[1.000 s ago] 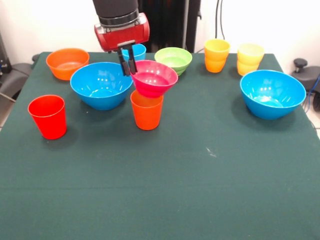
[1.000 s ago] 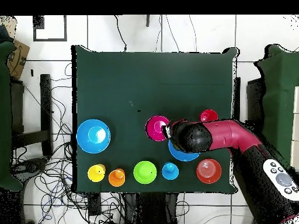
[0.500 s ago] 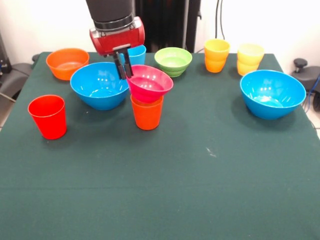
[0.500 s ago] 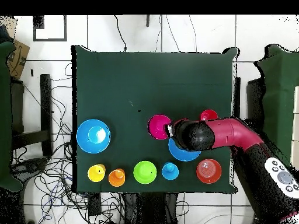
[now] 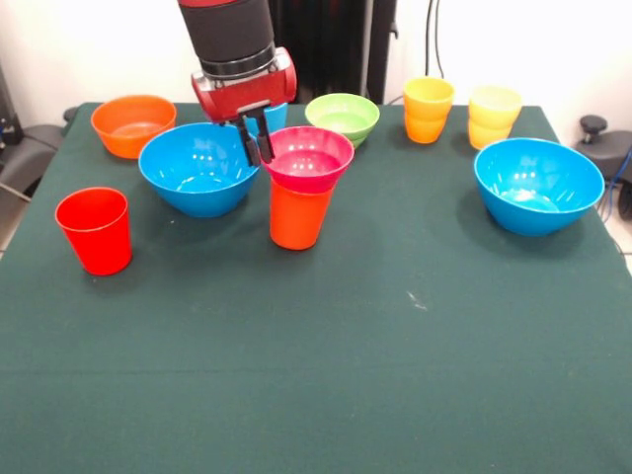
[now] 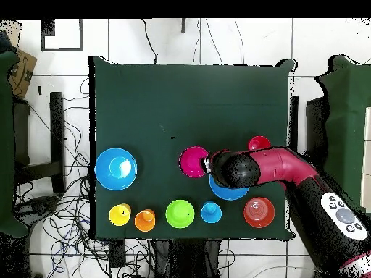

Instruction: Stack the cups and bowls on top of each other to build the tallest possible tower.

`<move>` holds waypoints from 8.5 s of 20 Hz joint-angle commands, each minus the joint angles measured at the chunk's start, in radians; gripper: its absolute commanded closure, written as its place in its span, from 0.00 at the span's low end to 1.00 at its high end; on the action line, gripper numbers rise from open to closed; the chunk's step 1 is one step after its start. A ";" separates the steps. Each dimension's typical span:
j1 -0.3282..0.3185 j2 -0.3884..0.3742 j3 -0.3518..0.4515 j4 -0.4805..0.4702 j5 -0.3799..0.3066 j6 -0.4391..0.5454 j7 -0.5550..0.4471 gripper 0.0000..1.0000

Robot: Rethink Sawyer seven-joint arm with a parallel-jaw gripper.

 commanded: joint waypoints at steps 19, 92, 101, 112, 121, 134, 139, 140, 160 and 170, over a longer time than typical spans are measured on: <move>0.066 0.002 0.031 -0.059 -0.104 0.056 -0.221 1.00; 0.135 -0.088 -0.026 0.002 -0.182 0.076 -0.166 0.00; 0.090 -0.155 0.007 0.023 -0.129 0.128 -0.234 0.00; 0.066 -0.188 0.035 0.021 -0.089 0.178 -0.275 0.00; 0.001 -0.136 0.052 -0.046 -0.123 0.229 -0.397 0.00; -0.055 -0.033 0.079 -0.150 -0.156 0.262 -0.523 0.00; -0.062 -0.028 0.092 -0.166 -0.125 0.272 -0.552 0.00; -0.061 -0.023 0.093 -0.170 -0.123 0.270 -0.554 0.00; -0.043 0.020 0.077 -0.267 -0.131 0.293 -0.647 0.00; -0.028 -0.007 0.074 -0.250 -0.128 0.281 -0.615 0.00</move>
